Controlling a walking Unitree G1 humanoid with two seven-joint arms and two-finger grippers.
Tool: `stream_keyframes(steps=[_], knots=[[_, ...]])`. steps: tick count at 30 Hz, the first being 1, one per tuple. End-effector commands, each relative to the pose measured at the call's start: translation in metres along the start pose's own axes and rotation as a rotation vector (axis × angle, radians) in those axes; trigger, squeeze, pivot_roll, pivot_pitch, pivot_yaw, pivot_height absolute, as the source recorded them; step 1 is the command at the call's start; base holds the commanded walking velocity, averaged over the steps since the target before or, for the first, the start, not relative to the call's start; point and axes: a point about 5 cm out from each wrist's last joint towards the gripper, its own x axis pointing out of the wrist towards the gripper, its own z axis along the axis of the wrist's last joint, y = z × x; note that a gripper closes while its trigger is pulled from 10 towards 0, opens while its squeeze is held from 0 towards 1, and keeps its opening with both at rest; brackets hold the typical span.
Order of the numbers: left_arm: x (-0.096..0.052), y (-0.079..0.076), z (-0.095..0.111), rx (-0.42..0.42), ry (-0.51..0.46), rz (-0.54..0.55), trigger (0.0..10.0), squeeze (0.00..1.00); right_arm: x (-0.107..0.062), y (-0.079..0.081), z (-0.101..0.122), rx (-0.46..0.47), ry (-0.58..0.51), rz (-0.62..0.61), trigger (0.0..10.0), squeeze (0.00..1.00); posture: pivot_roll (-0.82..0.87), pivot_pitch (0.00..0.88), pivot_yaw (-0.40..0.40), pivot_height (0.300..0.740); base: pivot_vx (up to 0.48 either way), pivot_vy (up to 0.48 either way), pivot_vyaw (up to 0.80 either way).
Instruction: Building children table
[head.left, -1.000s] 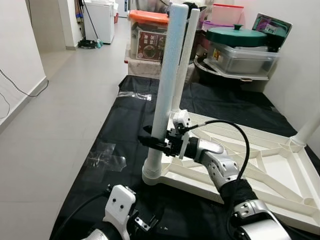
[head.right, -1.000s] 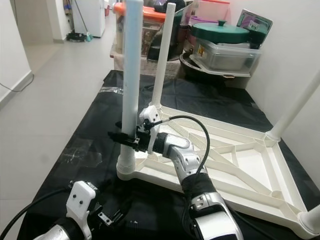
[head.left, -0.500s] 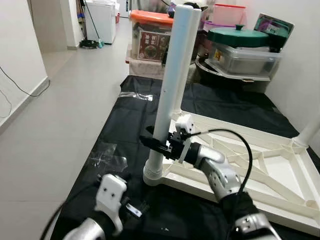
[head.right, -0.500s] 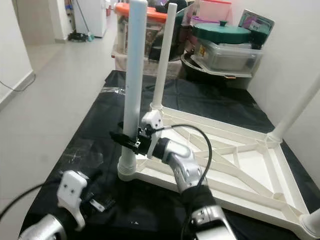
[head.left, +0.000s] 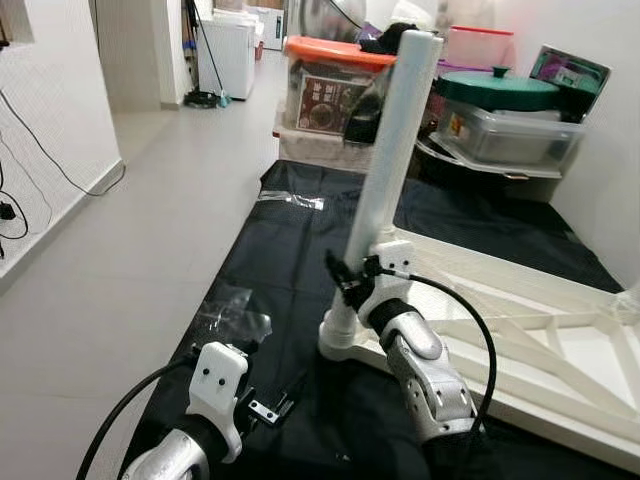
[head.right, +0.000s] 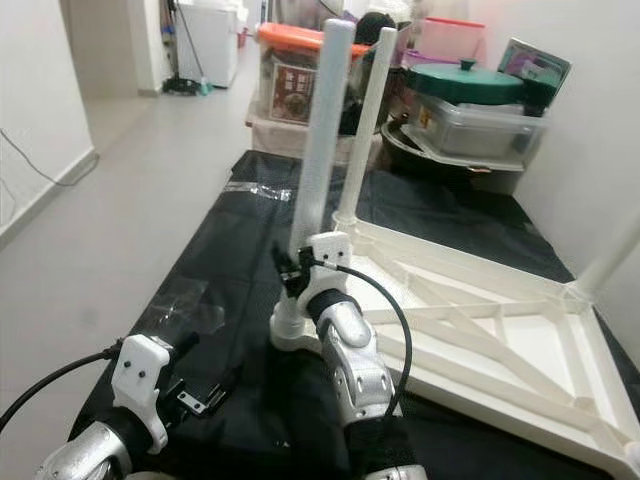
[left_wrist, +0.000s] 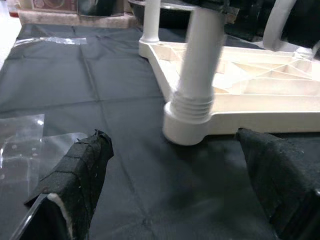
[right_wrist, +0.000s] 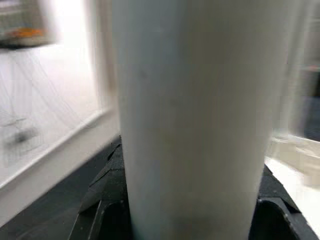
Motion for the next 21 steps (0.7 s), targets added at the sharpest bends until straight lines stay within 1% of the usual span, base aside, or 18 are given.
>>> stream_keyframes(steps=[1,2,3,4,5,6,7,8,11,16,17,19,20,21], knots=[[-0.001,-0.004,-0.005,-0.007,0.028,-0.021,10.0,0.0,-0.012,-0.031,-0.019,-0.017,0.094,-0.227,0.0,0.0,0.23,0.0,-0.125,0.74,0.0,0.0,0.0],[-0.001,-0.005,-0.006,-0.01,0.032,-0.025,10.0,0.0,-0.016,-0.029,-0.019,0.013,0.105,-0.317,0.0,0.0,0.23,0.0,-0.124,0.74,0.0,0.0,0.0],[-0.001,-0.005,-0.006,-0.01,0.032,-0.025,10.0,0.0,-0.016,-0.029,-0.019,0.013,0.105,-0.317,0.0,0.0,0.23,0.0,-0.124,0.74,0.0,0.0,0.0],[-0.001,-0.006,-0.007,-0.014,0.034,-0.028,10.0,0.0,-0.019,-0.027,-0.019,0.035,0.119,-0.377,0.0,0.0,0.23,0.0,-0.127,0.74,0.0,0.0,0.0],[-0.001,-0.006,-0.007,-0.014,0.034,-0.028,10.0,0.0,-0.019,-0.027,-0.019,0.035,0.119,-0.377,0.0,0.0,0.23,0.0,-0.127,0.74,0.0,0.0,0.0],[-0.001,-0.007,-0.007,-0.012,0.035,-0.032,10.0,0.0,-0.021,-0.024,-0.022,0.072,0.151,-0.437,0.0,0.0,0.23,0.0,-0.129,0.74,0.0,0.0,0.0],[-0.001,-0.007,-0.007,-0.012,0.035,-0.032,10.0,0.0,-0.021,-0.024,-0.022,0.072,0.151,-0.437,0.0,0.0,0.23,0.0,-0.129,0.74,0.0,0.0,0.0],[0.0,-0.008,-0.007,-0.008,0.037,-0.041,10.0,0.0,-0.021,-0.02,-0.022,0.094,0.169,-0.477,0.0,0.0,0.24,0.0,-0.129,0.74,0.0,0.0,0.0],[0.0,-0.011,-0.006,-0.005,0.039,-0.059,10.0,0.0,-0.02,-0.013,-0.021,0.142,0.193,-0.526,0.0,0.0,0.24,0.0,-0.125,0.74,0.0,0.0,0.0],[0.0,-0.013,-0.007,-0.006,0.043,-0.074,10.0,0.0,-0.02,-0.012,-0.021,0.146,0.192,-0.533,0.0,0.0,0.24,0.0,-0.125,0.74,0.0,0.0,0.0],[-0.001,-0.015,-0.008,-0.011,0.052,-0.088,10.0,0.0,-0.02,-0.011,-0.02,0.145,0.196,-0.533,2.9,0.0,0.23,0.0,-0.12,0.74,0.0,0.0,0.0],[-0.001,-0.015,-0.008,-0.011,0.052,-0.088,10.0,0.0,-0.02,-0.011,-0.02,0.145,0.196,-0.533,2.9,0.0,0.23,0.0,-0.12,0.74,0.0,0.0,0.0],[-0.001,-0.016,-0.01,-0.015,0.061,-0.101,10.0,0.0,-0.02,-0.01,-0.021,0.142,0.197,-0.513,10.0,0.0,0.23,0.0,-0.118,0.74,0.0,0.0,0.0],[-0.001,-0.017,-0.012,-0.019,0.069,-0.112,10.0,0.0,-0.02,-0.009,-0.021,0.116,0.2,-0.477,10.0,0.0,0.23,0.0,-0.114,0.74,0.0,0.0,0.0]])
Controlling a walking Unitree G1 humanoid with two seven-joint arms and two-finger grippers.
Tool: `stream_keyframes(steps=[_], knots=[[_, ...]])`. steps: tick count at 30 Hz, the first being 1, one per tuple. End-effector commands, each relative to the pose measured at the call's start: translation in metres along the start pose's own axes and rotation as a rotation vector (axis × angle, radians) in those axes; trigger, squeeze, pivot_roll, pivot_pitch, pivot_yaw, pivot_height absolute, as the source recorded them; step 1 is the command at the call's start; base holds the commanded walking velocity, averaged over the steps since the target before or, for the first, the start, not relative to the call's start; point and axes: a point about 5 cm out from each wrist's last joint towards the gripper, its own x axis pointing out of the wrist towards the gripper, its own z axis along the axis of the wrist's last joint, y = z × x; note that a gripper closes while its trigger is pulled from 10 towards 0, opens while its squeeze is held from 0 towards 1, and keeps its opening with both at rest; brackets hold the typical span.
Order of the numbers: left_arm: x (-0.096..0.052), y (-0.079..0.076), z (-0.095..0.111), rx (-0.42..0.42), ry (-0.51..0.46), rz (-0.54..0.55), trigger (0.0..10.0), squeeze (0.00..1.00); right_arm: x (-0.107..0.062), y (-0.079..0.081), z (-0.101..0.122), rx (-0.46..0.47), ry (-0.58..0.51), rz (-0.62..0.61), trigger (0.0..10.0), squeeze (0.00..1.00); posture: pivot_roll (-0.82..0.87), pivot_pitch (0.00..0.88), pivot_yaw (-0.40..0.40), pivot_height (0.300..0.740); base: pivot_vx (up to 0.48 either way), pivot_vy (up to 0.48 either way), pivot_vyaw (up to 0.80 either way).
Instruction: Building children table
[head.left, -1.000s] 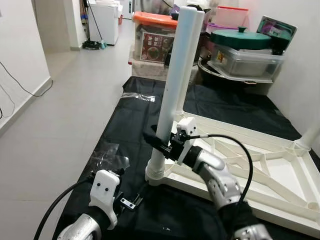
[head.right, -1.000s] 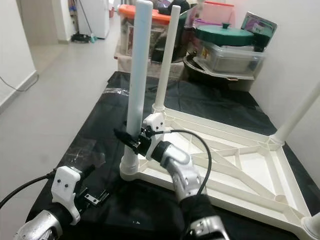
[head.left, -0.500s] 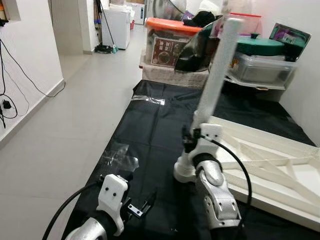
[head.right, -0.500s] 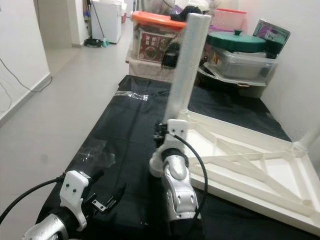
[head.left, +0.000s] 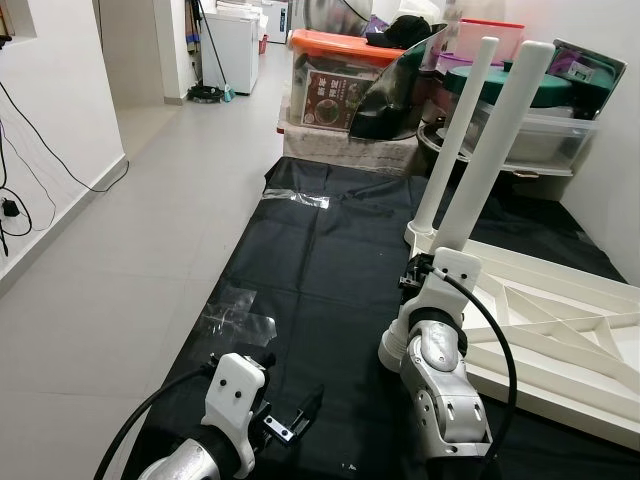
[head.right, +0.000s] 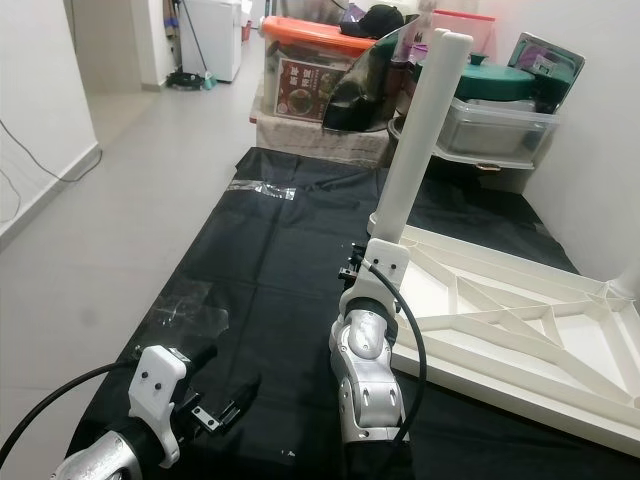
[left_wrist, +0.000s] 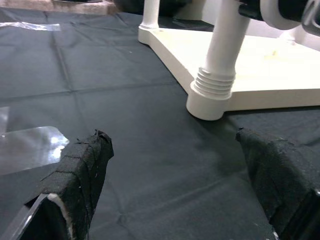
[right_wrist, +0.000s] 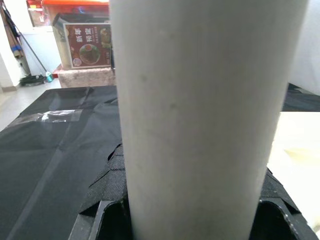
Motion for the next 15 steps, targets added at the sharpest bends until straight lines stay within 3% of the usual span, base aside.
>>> stream_keyframes(steps=[1,5,6,11,12,13,15], knots=[[-0.001,-0.004,-0.006,-0.011,0.036,-0.033,10.0,0.0,-0.015,0.016,-0.028,0.081,0.18,-0.011,10.0,0.0,0.23,0.0,-0.114,0.74,0.0,0.0,0.0],[-0.001,-0.005,-0.008,-0.013,0.042,-0.046,10.0,0.0,-0.015,0.016,-0.024,0.05,0.136,0.068,10.0,0.0,0.23,0.0,-0.111,0.74,0.0,0.0,0.0],[0.0,-0.005,-0.008,-0.012,0.043,-0.048,10.0,0.0,-0.015,0.015,-0.02,0.058,0.096,0.098,10.0,1.0,0.23,0.0,-0.11,0.74,0.0,0.0,0.0],[0.0,-0.004,-0.009,-0.009,0.044,-0.052,10.0,0.0,-0.014,0.014,-0.017,0.055,0.083,0.099,10.0,1.0,0.23,0.0,-0.11,0.74,0.0,0.0,0.0],[0.0,-0.005,-0.009,-0.013,0.045,-0.061,10.0,0.0,-0.012,0.013,-0.015,0.046,0.07,0.104,10.0,0.62,0.23,0.0,-0.109,0.74,0.0,0.0,0.0],[0.001,-0.006,-0.008,-0.015,0.046,-0.068,10.0,0.0,-0.011,0.013,-0.013,0.041,0.061,0.108,10.0,0.0,0.23,0.0,-0.109,0.74,0.0,0.0,0.0],[0.0,-0.006,-0.008,-0.012,0.048,-0.072,10.0,0.0,-0.007,0.011,-0.01,0.026,0.044,0.111,10.0,0.0,0.23,0.0,-0.109,0.74,0.0,0.0,0.0]])
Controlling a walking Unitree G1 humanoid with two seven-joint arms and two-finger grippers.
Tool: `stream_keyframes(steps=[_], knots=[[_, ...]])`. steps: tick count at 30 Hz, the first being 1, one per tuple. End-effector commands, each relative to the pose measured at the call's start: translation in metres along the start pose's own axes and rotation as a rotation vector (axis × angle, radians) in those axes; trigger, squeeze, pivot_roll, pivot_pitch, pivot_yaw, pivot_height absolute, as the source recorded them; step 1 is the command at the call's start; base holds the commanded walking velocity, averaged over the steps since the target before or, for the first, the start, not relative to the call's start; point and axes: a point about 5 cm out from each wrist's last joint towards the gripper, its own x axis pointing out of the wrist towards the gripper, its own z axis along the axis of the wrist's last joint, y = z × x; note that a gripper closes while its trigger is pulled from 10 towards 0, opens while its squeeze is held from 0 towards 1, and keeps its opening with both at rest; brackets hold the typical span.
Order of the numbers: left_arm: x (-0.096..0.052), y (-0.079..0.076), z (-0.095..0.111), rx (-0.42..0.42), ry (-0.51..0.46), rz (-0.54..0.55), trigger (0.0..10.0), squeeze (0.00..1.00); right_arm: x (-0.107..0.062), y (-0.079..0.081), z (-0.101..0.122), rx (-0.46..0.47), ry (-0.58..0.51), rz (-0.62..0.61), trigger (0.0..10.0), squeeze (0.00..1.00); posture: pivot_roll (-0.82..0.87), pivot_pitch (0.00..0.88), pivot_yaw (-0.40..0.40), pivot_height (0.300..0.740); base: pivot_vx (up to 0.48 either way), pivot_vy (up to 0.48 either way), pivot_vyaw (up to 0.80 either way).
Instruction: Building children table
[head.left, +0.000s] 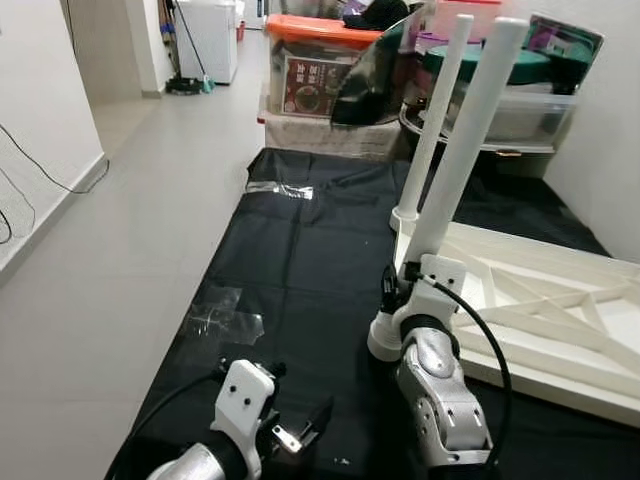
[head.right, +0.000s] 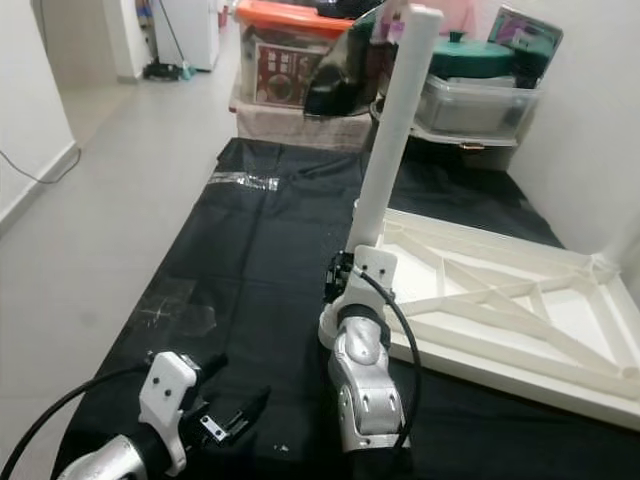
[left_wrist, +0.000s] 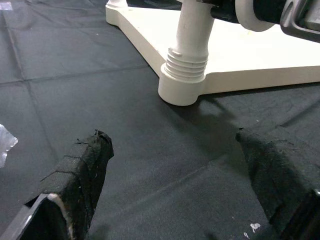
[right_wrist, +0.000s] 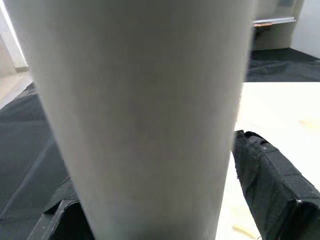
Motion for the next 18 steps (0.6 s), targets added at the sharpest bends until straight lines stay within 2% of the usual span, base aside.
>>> stream_keyframes(steps=[1,4,5,7,8,9,13,14,15,17,18], knots=[[0.0,-0.003,-0.004,-0.009,0.022,-0.023,10.0,0.0,0.0,0.001,-0.001,0.02,0.004,-0.009,10.0,0.0,0.23,0.0,-0.109,0.74,0.0,0.0,0.0],[0.001,-0.004,-0.004,-0.004,0.022,-0.028,10.0,0.0,0.006,-0.001,0.006,0.08,-0.017,0.068,10.0,0.0,0.23,0.0,-0.111,0.74,0.0,0.0,0.0],[0.001,-0.004,-0.004,-0.004,0.022,-0.028,10.0,0.0,0.006,-0.001,0.006,0.08,-0.017,0.068,10.0,0.0,0.23,0.0,-0.111,0.74,0.0,0.0,0.0],[0.001,-0.004,-0.004,-0.008,0.021,-0.032,10.0,0.0,0.014,-0.013,0.014,0.055,-0.084,0.104,10.0,0.0,0.22,0.0,-0.11,0.74,0.0,0.0,0.0],[0.001,-0.004,-0.004,-0.008,0.021,-0.032,10.0,0.0,0.014,-0.013,0.014,0.055,-0.084,0.104,10.0,0.0,0.22,0.0,-0.11,0.74,0.0,0.0,0.0],[0.001,-0.004,-0.004,-0.008,0.021,-0.035,10.0,0.0,0.018,-0.02,0.018,0.041,-0.105,0.12,10.0,0.0,0.22,0.0,-0.111,0.74,0.0,0.0,0.0],[0.002,-0.005,-0.004,-0.004,0.021,-0.043,10.0,0.0,0.025,-0.03,0.021,0.052,-0.113,0.182,10.0,0.0,0.22,0.0,-0.109,0.74,0.0,0.0,0.0],[0.002,-0.006,-0.003,-0.003,0.02,-0.044,10.0,0.0,0.028,-0.031,0.019,0.071,-0.093,0.251,10.0,0.0,0.22,0.0,-0.11,0.74,0.0,0.0,0.0],[0.002,-0.006,-0.003,-0.003,0.02,-0.044,10.0,0.0,0.028,-0.031,0.019,0.071,-0.093,0.251,10.0,0.0,0.22,0.0,-0.11,0.74,0.0,0.0,0.0],[0.003,-0.006,-0.001,-0.007,0.008,-0.045,10.0,0.0,0.034,-0.033,0.014,0.101,-0.039,0.478,10.0,0.0,0.23,0.0,-0.114,0.74,0.0,0.0,0.0],[0.003,-0.006,-0.001,-0.007,0.008,-0.045,10.0,0.0,0.034,-0.033,0.014,0.101,-0.039,0.478,10.0,0.0,0.23,0.0,-0.114,0.74,0.0,0.0,0.0]])
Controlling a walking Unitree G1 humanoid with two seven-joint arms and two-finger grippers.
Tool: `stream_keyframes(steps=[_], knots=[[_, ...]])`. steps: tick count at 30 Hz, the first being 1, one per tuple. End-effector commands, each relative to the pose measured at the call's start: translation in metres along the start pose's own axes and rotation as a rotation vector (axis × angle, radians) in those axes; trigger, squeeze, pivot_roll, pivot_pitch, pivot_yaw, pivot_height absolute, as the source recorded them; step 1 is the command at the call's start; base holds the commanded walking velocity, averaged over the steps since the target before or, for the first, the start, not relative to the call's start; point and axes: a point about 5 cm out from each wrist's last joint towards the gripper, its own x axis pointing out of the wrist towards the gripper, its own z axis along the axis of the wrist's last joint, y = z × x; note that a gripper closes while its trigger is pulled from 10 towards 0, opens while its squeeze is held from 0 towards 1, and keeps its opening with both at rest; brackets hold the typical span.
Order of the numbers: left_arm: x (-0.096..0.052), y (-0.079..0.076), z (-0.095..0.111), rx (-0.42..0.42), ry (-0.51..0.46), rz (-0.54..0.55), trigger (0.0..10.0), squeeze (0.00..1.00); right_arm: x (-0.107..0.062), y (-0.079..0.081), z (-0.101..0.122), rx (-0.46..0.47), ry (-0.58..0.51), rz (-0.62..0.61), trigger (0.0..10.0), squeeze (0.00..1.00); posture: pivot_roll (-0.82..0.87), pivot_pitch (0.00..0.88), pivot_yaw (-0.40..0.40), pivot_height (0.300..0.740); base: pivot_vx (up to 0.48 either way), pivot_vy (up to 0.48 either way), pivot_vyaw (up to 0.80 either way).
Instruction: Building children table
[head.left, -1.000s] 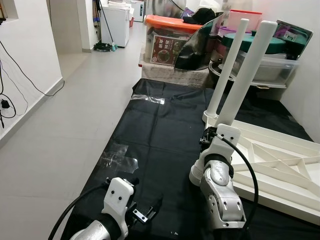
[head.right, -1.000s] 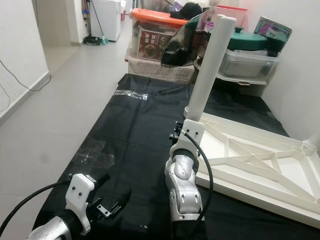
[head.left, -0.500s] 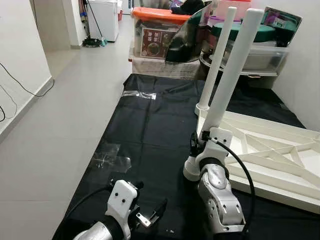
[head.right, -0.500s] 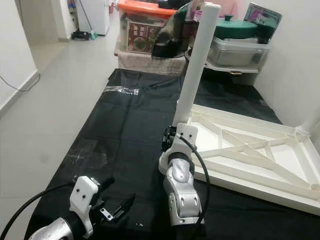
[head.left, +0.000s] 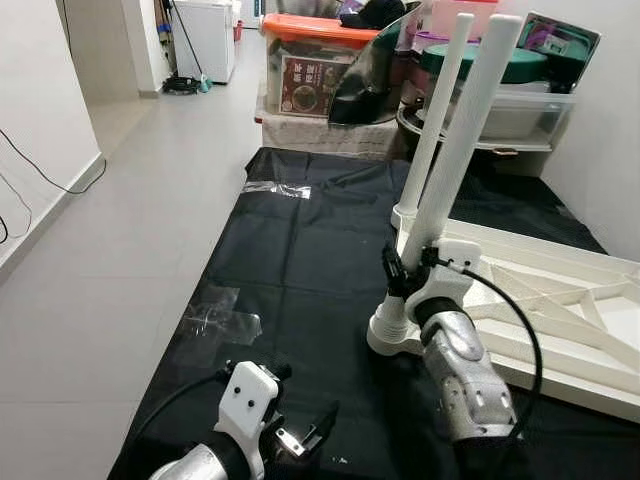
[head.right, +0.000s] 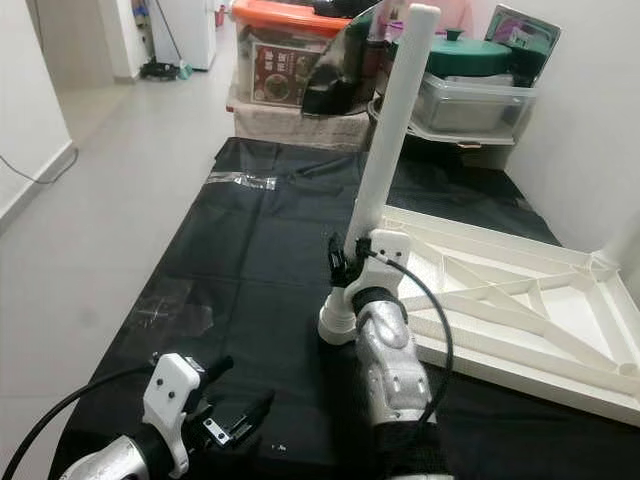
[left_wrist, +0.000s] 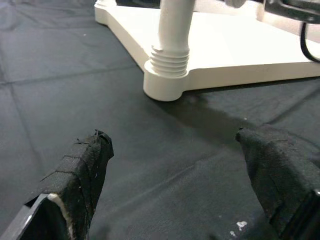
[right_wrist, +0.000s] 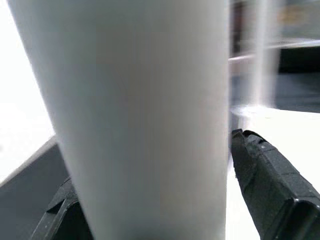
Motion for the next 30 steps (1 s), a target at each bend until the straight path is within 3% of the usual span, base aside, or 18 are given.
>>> stream_keyframes(steps=[1,4,7,9,10,13,16,19,25,26,27,28,30], knots=[[0.001,-0.002,-0.002,-0.007,0.01,-0.013,10.0,0.0,0.0,-0.002,-0.004,0.033,0.009,0.057,10.0,0.0,0.23,0.0,-0.114,0.74,0.0,0.0,0.0],[0.001,-0.002,-0.002,0.0,0.012,-0.015,10.0,0.0,0.005,-0.006,-0.005,0.034,0.057,0.215,10.0,0.0,0.24,0.0,-0.113,0.74,0.0,0.0,0.0],[0.001,-0.002,-0.002,0.001,0.012,-0.016,10.0,0.0,0.006,-0.007,-0.005,0.034,0.071,0.26,10.0,0.0,0.24,0.0,-0.113,0.74,0.0,0.0,0.0],[0.001,-0.002,-0.002,0.005,0.012,-0.018,10.0,0.0,0.01,-0.006,-0.001,0.046,0.128,0.454,10.0,0.0,0.24,0.0,-0.116,0.74,0.0,0.0,0.0],[0.001,-0.002,-0.002,0.005,0.012,-0.018,10.0,0.0,0.01,-0.006,-0.001,0.046,0.128,0.454,10.0,0.0,0.24,0.0,-0.116,0.74,0.0,0.0,0.0],[0.001,-0.002,-0.002,0.009,0.013,-0.02,10.0,0.0,0.015,-0.004,0.005,0.045,0.193,0.655,10.0,0.0,0.25,0.0,-0.118,0.74,0.0,0.0,0.0],[0.001,-0.002,-0.002,0.01,0.014,-0.02,10.0,0.0,0.019,-0.002,0.008,0.038,0.208,0.741,10.0,0.0,0.25,0.0,-0.114,0.74,0.0,0.0,0.0],[0.003,-0.005,-0.001,0.004,0.01,-0.025,10.0,0.0,0.02,0.006,0.01,-0.022,0.24,0.923,10.0,0.0,0.28,0.0,-0.131,0.74,0.0,0.0,0.0],[0.005,-0.006,0.0,0.018,0.015,-0.045,10.0,0.0,0.031,0.019,0.013,-0.029,0.254,1.02,10.0,0.0,0.29,0.0,-0.13,0.74,0.0,0.0,0.0],[0.005,-0.006,0.0,0.018,0.017,-0.05,10.0,0.0,0.033,0.021,0.013,-0.035,0.254,1.034,4.9,0.0,0.29,0.0,-0.129,0.74,0.0,0.0,0.0],[0.005,-0.006,-0.001,0.018,0.019,-0.053,10.0,0.0,0.034,0.023,0.013,-0.04,0.255,1.044,4.9,0.0,0.29,0.0,-0.129,0.74,0.0,0.0,0.0],[0.004,-0.007,-0.001,0.011,0.021,-0.06,10.0,0.0,0.036,0.025,0.013,-0.047,0.25,1.048,0.0,0.0,0.29,0.0,-0.129,0.74,0.0,0.0,0.0],[0.004,-0.007,-0.001,0.008,0.022,-0.066,10.0,0.0,0.037,0.027,0.013,-0.053,0.246,1.049,0.0,0.0,0.29,0.0,-0.129,0.74,0.0,0.0,0.0]])
